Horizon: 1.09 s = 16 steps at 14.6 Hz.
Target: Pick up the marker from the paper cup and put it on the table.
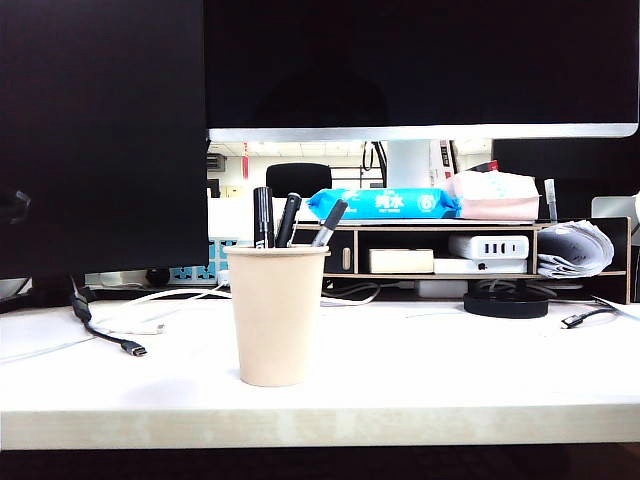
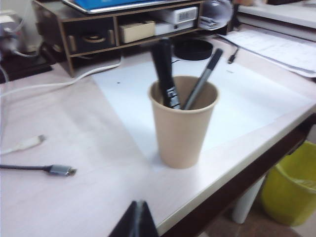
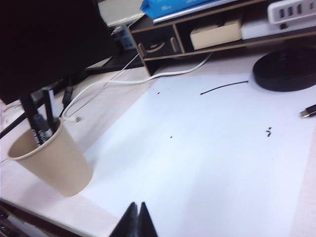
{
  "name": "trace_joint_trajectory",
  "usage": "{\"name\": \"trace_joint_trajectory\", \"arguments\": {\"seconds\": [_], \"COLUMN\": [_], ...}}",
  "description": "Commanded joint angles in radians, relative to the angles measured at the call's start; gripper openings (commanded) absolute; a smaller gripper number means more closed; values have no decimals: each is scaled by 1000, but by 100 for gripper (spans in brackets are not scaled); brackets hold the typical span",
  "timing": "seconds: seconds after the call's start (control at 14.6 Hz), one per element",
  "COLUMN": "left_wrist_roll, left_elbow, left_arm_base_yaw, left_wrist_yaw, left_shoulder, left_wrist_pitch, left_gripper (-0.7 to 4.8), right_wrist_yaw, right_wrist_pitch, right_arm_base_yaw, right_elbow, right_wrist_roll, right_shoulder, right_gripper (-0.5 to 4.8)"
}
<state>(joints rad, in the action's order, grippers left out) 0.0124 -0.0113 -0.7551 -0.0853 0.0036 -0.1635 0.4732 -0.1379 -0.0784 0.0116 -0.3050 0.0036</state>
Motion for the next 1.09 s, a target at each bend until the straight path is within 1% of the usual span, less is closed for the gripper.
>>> {"name": "trace_joint_trajectory", "arguments": {"seconds": [0.07,0.48,0.62,0.82,0.96,1.09], "left_wrist_roll": [-4,-4,-4,-4,-4,-4], "left_elbow": [2,1,0,2,2,2], "left_arm_base_yaw": [2,2,2,11,63,159], "left_wrist_yaw": [19,19,19,20,22,22], "left_shoulder": [0,0,0,0,0,0], "left_wrist_pitch": [-15,-4,16,16,15,16], "left_gripper": [-4,-4,-4,-4,-4,-4], "right_wrist_yaw": [46,44,42,42,42,46], "right_wrist_pitch": [0,0,1,1,3,8], "right_arm_base_yaw": [-31,-150,-169,-174,-180,-180], "right_elbow": [-2,-2,-2,-2,-2,0], "right_wrist_roll": [2,3,3,2,2,2], "right_shoulder": [0,0,0,0,0,0], "right_gripper": [-6,-6,-6,-6,-6,-6]}}
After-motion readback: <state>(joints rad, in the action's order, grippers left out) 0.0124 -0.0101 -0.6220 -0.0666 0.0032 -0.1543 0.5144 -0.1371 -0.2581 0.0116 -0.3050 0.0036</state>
